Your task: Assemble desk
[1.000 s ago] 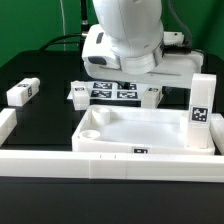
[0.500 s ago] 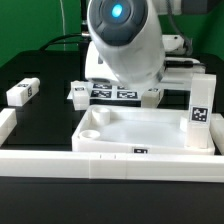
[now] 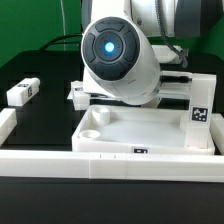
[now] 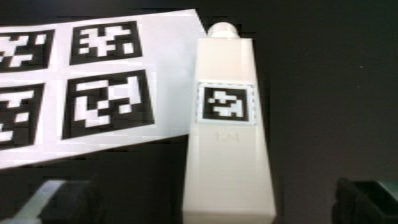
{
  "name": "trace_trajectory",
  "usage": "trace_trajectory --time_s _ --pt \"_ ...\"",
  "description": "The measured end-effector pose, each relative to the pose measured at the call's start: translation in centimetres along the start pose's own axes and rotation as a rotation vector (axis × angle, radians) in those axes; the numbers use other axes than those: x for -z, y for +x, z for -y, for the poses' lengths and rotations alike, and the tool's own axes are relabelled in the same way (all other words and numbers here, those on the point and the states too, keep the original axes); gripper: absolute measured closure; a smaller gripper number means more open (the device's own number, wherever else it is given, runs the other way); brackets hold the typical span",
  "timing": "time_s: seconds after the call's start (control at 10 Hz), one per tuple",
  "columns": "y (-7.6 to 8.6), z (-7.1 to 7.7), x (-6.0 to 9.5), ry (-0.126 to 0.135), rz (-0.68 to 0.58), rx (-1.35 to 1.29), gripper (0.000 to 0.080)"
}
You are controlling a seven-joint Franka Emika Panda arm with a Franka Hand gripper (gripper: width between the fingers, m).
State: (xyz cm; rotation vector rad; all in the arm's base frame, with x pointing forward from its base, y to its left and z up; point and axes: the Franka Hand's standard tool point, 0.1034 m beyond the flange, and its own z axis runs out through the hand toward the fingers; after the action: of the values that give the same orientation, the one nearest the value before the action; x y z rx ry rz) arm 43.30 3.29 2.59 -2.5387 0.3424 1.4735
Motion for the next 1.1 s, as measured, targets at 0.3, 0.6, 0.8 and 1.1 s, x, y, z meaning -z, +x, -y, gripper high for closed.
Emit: trace_trajectory --time_s 0.3,0.6,0.8,1.1 --pt "0.7 -0.2 -1.1 -0.005 0.014 -0.026 0.0151" --pt "0.8 -0.3 -1.2 -0.005 0.017 -0.028 0.0174" --pt "0.8 -0.3 -1.3 -0.005 0.017 -0.028 0.0347" --pt "0.8 -0.3 -1.3 -0.005 0.018 -0.028 0.0511"
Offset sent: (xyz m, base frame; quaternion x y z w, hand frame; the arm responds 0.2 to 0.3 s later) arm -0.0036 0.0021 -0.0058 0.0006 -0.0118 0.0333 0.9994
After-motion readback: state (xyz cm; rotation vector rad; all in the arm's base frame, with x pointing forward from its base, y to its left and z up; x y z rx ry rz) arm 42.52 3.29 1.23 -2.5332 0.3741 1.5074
